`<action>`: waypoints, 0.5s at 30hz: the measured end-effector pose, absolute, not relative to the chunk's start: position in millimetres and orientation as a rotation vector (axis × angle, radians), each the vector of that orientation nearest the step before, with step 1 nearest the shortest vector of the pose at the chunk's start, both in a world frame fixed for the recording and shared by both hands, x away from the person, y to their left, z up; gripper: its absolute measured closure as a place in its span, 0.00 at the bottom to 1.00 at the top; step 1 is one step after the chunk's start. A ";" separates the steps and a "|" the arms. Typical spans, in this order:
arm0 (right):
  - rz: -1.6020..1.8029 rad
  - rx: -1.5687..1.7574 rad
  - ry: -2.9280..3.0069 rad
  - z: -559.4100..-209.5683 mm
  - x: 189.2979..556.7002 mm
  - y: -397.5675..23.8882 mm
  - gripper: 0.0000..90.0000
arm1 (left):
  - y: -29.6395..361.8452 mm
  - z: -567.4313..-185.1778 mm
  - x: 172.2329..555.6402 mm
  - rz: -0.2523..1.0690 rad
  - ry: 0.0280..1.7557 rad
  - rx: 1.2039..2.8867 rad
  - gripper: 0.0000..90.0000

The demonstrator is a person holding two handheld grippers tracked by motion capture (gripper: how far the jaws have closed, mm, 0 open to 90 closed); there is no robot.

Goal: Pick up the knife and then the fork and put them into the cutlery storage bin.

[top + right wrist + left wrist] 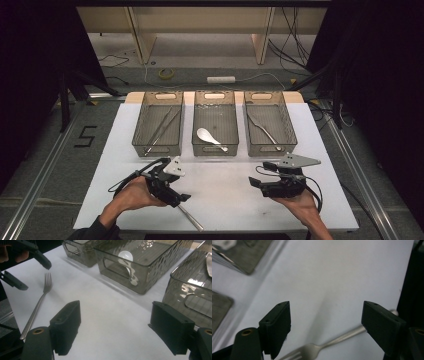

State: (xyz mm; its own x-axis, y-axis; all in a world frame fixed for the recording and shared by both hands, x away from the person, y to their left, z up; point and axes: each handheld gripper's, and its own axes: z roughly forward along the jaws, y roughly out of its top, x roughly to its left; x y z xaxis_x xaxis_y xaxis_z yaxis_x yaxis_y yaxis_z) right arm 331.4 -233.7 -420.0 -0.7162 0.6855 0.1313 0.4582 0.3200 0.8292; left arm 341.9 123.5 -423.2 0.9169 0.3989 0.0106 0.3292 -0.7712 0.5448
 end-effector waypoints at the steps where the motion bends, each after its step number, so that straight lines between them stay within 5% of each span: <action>1: 1.345 1.037 2.347 -420.2 331.0 -233.4 0.28 | 122.1 -424.8 340.4 0.172 0.506 2.550 0.26; 15: 1.325 1.030 2.372 -423.6 329.2 -229.9 0.29 | 115.9 -446.5 335.8 0.099 0.370 2.759 0.40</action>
State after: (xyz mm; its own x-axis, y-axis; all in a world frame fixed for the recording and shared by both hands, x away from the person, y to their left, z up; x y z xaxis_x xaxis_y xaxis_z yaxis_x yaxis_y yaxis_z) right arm 329.2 -229.9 -423.6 -0.7247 0.6771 0.1282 0.4641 0.3420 0.8171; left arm 335.8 115.9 -446.5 0.9635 0.2670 0.0219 0.2422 -0.9032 0.3543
